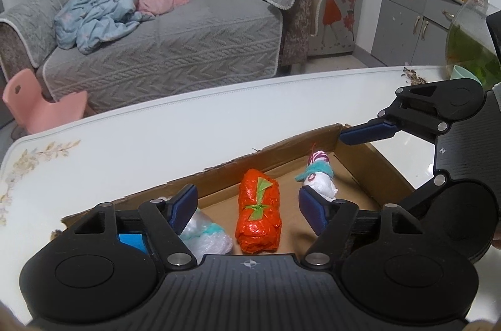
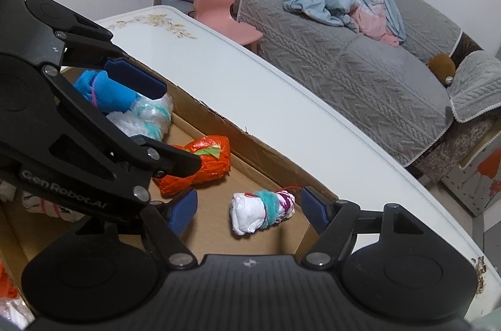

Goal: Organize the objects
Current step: 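Lift both grippers away from the tray back toward the pile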

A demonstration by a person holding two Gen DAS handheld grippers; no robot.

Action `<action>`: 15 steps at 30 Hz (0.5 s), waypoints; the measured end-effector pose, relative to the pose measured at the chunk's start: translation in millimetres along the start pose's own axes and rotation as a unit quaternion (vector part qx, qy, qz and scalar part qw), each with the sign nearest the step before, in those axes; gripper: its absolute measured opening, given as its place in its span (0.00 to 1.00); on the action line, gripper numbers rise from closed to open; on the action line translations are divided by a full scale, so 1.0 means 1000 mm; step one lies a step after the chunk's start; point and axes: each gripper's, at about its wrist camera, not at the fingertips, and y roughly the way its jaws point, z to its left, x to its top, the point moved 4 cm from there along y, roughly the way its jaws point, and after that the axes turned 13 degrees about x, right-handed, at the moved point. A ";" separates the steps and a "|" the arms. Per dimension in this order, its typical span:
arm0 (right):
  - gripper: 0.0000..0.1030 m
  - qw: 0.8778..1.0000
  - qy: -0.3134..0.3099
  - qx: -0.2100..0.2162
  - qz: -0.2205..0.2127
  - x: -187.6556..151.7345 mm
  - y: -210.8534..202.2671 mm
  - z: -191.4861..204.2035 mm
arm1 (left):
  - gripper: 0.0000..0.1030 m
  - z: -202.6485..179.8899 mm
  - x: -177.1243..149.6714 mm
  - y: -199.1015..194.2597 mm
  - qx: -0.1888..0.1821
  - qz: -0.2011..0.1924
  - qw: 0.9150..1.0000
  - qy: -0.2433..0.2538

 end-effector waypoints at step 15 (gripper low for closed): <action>0.73 1.000 -0.007 -0.005 -0.017 0.008 -0.025 0.012 | 0.81 0.035 -0.010 -0.047 0.025 -0.023 0.999 -0.016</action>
